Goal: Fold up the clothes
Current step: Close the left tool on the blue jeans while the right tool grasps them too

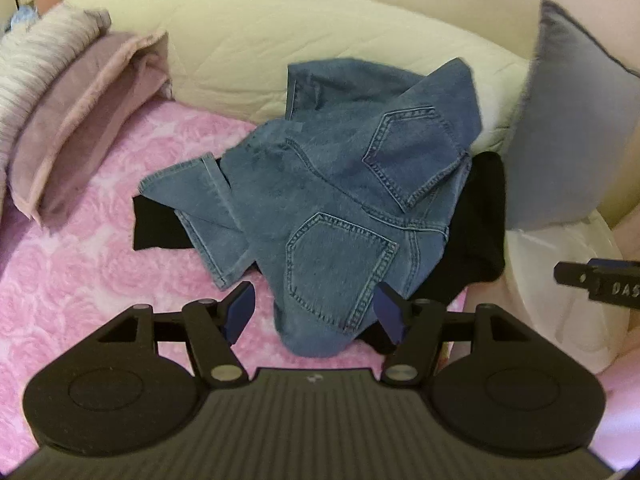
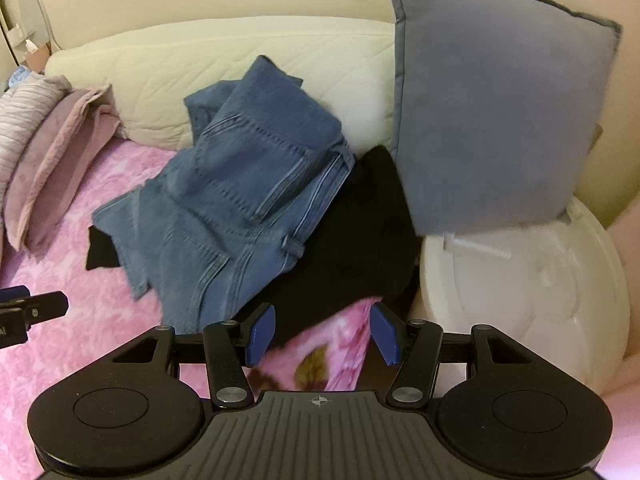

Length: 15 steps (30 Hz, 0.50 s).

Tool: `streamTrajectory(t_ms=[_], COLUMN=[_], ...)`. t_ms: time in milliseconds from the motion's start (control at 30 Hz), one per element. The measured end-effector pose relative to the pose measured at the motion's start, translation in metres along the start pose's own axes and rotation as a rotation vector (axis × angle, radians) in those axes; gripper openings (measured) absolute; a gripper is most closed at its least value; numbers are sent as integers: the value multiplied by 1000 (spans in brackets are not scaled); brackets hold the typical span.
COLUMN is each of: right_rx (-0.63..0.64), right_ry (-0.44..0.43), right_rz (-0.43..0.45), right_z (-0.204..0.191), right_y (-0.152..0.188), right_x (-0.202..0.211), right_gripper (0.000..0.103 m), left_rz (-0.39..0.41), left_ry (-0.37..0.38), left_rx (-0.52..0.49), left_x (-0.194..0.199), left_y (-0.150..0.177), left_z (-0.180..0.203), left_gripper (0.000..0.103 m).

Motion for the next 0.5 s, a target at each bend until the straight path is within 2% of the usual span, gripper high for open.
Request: streamTrajectory(t_ms=[133,367,500], right_rx=[17,68,54], right_ry=[-4,-20,-63], right_rz=[-26,-33,-26], right_z=[6,-2,-6], right_y=[-33,-76,-102], right_x=[-30,-71,-85], right_gripper=[57,57,57], left_rz=[-44,-77,-81], left_ry=[20,18,29], left_rx=[58,76,83], left_x=[-34,-79,-102], left_y=[-7,-24,-37], left_z=[-6,-12,-13], left_gripper=[62,62,62])
Point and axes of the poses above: each gripper's, at about its wrist camera, not at the fingertips, and x roughly against the way its jaws point, z to its right, y to its underside, the point moved 7 cm from there along -x, roughly the way its jaws point, and after that the axes turned 15 degrees about -x, right-handed, at the moved point
